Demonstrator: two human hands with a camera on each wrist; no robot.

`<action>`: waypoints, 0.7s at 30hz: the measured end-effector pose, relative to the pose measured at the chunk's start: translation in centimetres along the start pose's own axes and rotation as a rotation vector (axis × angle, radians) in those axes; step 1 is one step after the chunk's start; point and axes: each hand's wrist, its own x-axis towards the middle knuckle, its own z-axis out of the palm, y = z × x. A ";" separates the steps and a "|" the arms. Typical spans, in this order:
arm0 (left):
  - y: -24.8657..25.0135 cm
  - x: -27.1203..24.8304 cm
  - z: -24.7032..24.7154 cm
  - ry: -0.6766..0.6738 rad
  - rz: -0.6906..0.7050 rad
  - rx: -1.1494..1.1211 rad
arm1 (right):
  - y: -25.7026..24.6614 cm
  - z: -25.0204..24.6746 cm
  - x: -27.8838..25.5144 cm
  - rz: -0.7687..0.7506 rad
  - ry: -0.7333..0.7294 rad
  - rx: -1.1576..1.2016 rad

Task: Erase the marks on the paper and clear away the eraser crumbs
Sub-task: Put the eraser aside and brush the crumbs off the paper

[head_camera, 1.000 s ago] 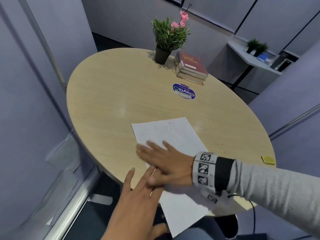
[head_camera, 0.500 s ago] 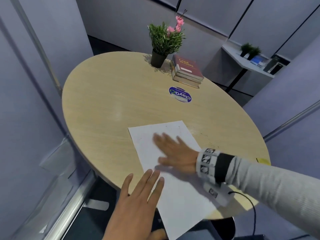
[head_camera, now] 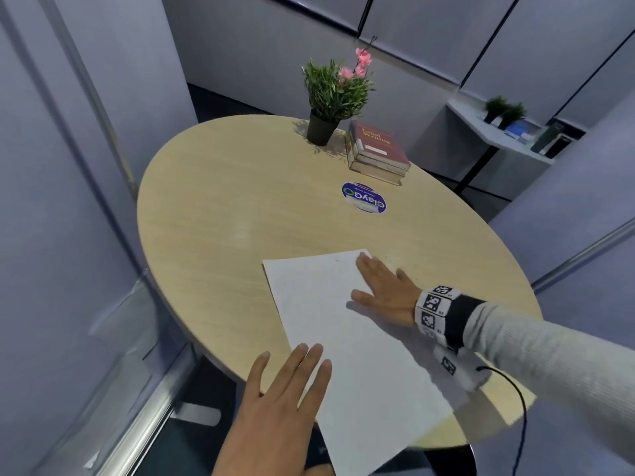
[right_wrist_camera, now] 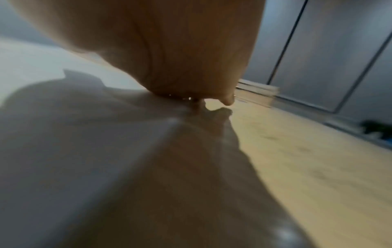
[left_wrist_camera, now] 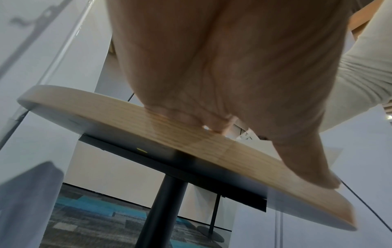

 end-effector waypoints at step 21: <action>0.4 0.2 -0.1 0.028 -0.046 -0.041 | -6.9 -1.6 -0.7 -0.130 0.036 0.012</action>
